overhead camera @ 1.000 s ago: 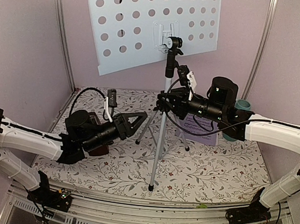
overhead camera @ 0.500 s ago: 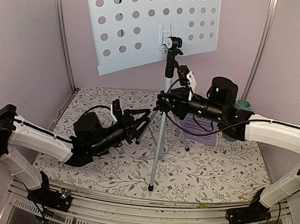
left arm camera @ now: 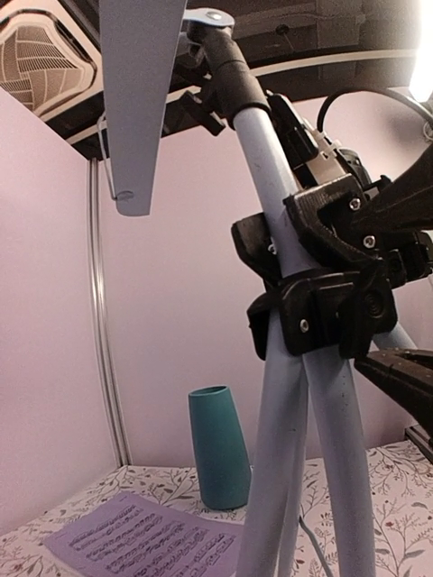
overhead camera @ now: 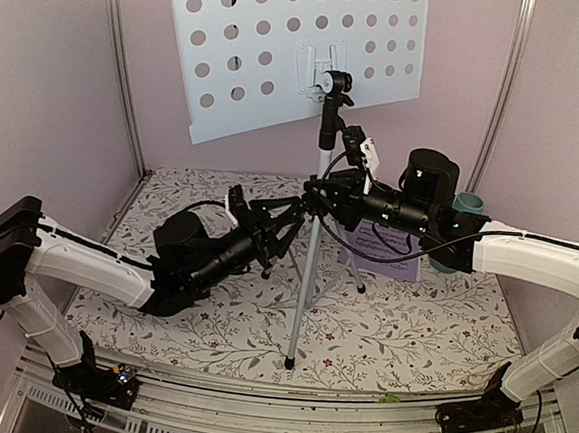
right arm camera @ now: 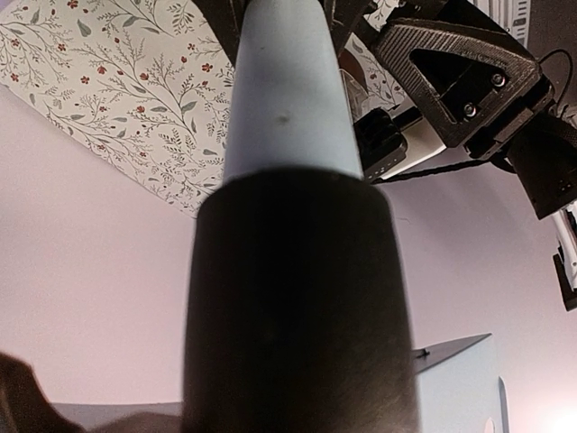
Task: Set up the instrument practice props
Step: Screw the knob on the music stand.
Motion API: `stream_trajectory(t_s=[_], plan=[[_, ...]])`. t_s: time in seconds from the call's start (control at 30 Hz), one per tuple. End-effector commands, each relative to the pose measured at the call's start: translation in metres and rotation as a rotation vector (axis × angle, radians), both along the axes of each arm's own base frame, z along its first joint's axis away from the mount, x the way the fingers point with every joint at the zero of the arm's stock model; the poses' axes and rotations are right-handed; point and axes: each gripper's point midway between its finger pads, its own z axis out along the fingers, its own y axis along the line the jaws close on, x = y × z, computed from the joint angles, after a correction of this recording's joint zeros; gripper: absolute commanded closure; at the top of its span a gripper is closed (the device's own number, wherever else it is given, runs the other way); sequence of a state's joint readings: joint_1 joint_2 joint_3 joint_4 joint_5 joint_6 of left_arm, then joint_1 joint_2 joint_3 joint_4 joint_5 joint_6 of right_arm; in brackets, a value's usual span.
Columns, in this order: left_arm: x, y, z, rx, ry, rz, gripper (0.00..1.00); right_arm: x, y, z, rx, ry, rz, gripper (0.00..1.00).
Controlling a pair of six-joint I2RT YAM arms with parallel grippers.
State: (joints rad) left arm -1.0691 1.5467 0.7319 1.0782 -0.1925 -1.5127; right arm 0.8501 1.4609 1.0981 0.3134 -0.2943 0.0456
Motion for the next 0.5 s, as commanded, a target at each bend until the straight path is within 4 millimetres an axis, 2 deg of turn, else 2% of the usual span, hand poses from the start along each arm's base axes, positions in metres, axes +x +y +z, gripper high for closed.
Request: stream_trajectory(t_s=[0.0,0.47], plan=[[-0.0035,-0.0070,0.0114,-0.036,-0.007,-0.016,0.55,-0.0098,0.0072,-0.1003,-0.210,0.210,0.028,1.00],[0.0034,-0.0094,0.0063,-0.022,-0.009,-0.006,0.68,-0.0104,0.0081,-0.1018,-0.215,0.208,0.026,1.00]])
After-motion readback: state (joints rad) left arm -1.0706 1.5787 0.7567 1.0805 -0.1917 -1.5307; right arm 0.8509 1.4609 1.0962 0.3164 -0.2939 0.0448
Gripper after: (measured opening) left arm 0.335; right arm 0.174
